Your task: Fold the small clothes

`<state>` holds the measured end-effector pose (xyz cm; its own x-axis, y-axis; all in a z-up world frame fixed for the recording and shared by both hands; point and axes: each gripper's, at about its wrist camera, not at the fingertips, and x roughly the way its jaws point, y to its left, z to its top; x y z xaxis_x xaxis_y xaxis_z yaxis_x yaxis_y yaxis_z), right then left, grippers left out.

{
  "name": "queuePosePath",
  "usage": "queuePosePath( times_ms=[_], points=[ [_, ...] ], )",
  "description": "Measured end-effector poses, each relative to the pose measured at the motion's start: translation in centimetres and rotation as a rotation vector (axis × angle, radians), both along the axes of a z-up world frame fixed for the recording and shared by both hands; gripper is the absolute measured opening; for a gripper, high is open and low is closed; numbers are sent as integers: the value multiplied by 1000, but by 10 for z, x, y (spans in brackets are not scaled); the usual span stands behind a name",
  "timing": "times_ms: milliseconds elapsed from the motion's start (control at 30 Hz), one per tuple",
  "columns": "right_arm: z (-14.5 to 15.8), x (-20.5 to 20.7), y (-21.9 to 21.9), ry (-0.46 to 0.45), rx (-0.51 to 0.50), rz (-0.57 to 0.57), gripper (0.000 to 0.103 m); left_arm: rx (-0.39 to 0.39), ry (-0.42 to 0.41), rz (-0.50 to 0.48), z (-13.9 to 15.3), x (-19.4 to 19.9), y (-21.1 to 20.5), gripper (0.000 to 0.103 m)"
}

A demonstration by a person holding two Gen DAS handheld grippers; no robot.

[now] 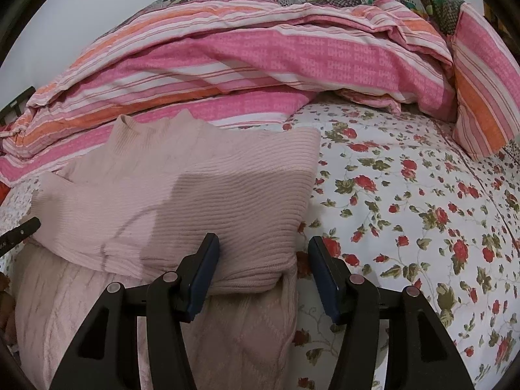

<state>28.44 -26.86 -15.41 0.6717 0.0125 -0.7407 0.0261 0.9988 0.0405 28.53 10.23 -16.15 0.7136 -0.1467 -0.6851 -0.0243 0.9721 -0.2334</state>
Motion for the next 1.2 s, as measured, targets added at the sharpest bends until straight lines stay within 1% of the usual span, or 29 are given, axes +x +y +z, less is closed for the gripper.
queuePosePath(
  times_ms=[633, 1200],
  points=[
    [3, -3, 3, -22, -23, -21, 58, -24, -3, 0, 0, -1, 3, 39],
    [6, -7, 4, -47, -32, -37, 60, -72, -14, -1, 1, -3, 7, 39]
  ],
)
